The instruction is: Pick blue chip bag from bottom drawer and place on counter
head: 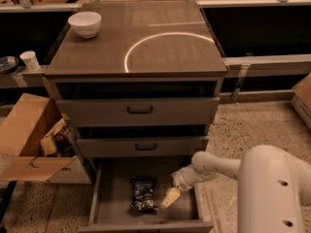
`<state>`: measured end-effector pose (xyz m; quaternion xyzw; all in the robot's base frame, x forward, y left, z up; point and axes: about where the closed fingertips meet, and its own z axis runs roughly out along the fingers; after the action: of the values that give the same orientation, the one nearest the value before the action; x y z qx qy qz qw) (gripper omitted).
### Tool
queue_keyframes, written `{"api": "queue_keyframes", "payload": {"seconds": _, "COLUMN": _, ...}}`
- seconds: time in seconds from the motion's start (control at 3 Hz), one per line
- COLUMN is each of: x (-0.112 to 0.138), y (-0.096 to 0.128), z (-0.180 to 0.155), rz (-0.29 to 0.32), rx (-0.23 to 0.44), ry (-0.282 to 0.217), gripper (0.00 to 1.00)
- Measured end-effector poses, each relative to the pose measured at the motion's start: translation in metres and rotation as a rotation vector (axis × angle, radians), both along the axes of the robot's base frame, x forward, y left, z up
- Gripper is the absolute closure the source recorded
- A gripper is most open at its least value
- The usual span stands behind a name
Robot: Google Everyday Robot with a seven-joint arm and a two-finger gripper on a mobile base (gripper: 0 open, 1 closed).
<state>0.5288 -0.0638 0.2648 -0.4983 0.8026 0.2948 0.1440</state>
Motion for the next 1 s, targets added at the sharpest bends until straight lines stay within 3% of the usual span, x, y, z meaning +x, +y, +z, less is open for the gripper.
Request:
{"api": "queue_keyframes", "payload": {"seconds": 0.33, "x": 0.024, "y": 0.015, "z": -0.044, "rz": -0.025, "rx": 0.003, "ry": -0.011, "gripper": 0.0}}
{"api": "queue_keyframes", "payload": {"seconds": 1.0, "x": 0.038, "y": 0.053, "z": -0.105, "rz": -0.045, "rx": -0.037, "ry": 0.008, "gripper": 0.0}}
